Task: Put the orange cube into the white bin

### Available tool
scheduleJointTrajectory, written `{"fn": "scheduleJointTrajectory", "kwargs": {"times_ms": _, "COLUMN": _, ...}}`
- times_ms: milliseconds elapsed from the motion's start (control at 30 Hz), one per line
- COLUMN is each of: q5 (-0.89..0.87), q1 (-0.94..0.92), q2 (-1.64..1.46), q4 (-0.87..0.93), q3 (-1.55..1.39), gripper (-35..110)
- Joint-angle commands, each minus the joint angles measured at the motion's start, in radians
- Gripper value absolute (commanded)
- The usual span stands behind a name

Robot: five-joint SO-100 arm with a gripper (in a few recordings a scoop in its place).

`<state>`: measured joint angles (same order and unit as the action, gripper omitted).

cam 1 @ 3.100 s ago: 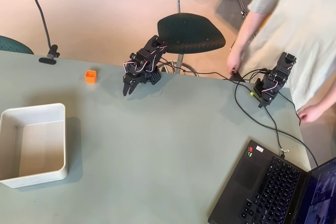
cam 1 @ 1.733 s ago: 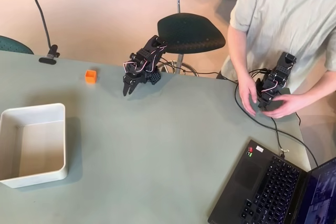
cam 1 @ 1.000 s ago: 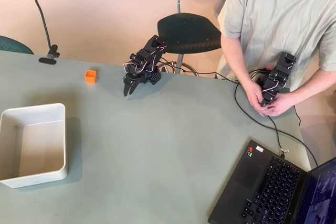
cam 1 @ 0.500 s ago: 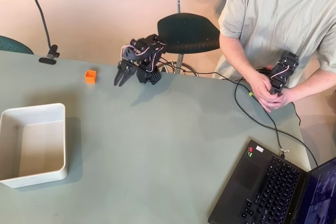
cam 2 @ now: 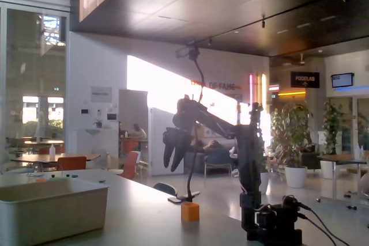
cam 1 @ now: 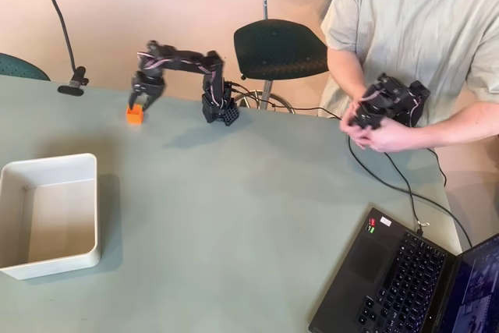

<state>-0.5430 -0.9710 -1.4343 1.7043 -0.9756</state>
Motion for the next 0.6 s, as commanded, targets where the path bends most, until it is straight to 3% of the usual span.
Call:
{"fn": "scheduleJointTrajectory", "kwargs": {"times_ms": 0, "q5": -0.046, "q1": -0.049, "q2": 0.025, "q4": 0.011, "q3": 0.055, "gripper": 18}}
{"fn": "scheduleJointTrajectory", "kwargs": {"times_ms": 567, "q5": -0.049, "q1": -0.204, "q2": 0.262, "q4": 0.009, "q3": 0.057, "gripper": 19}}
